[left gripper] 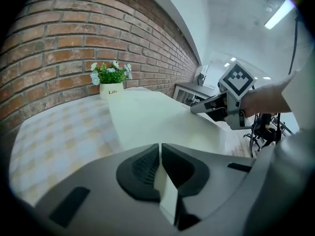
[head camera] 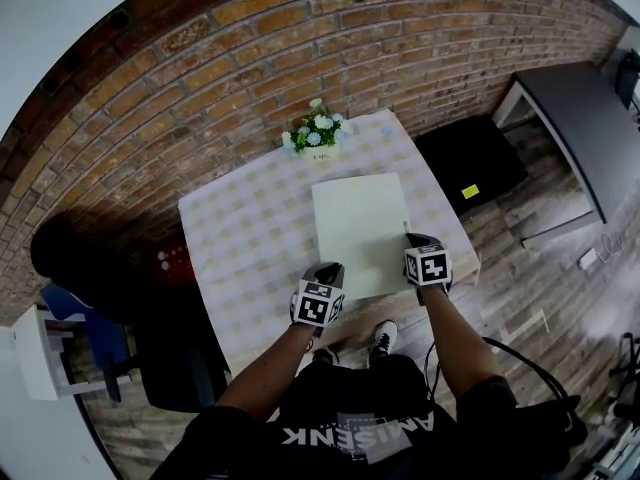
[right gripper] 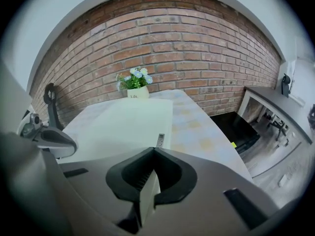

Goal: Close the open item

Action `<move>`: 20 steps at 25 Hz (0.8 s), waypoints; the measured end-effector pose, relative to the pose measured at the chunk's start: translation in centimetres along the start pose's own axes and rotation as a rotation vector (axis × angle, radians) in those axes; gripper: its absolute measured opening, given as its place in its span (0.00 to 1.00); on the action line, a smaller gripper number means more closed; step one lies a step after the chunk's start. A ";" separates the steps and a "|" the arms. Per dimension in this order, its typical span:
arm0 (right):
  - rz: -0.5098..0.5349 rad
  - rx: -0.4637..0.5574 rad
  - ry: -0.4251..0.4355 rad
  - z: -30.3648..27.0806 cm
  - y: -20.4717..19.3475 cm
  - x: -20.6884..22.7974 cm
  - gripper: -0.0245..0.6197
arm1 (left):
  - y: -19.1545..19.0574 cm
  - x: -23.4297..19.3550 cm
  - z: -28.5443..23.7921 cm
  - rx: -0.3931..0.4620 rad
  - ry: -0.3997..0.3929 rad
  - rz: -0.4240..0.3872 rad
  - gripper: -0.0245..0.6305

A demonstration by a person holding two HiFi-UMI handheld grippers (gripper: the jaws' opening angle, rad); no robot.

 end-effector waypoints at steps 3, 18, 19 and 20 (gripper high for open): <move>-0.002 0.001 0.010 -0.1 0.0 0.2 0.10 | 0.0 -0.1 0.1 0.006 -0.001 0.000 0.07; -0.037 0.029 0.020 1.5 0.6 0.8 0.10 | 1.5 -1.2 2.3 0.052 -0.060 -0.011 0.07; -0.037 0.041 0.025 1.9 0.8 0.8 0.10 | 1.7 -1.3 2.5 0.059 -0.059 -0.016 0.07; -0.035 0.057 0.033 2.2 1.1 0.8 0.10 | 1.9 -1.3 2.7 0.065 -0.057 -0.020 0.07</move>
Point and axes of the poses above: the fingertips, and each gripper's own axes: z backward along the fingers, x to its right, y out of its top, the point moved 8 cm from there along z, backward along the fingers, and after that the axes turned 15 degrees about -y, right-handed, at the moved point
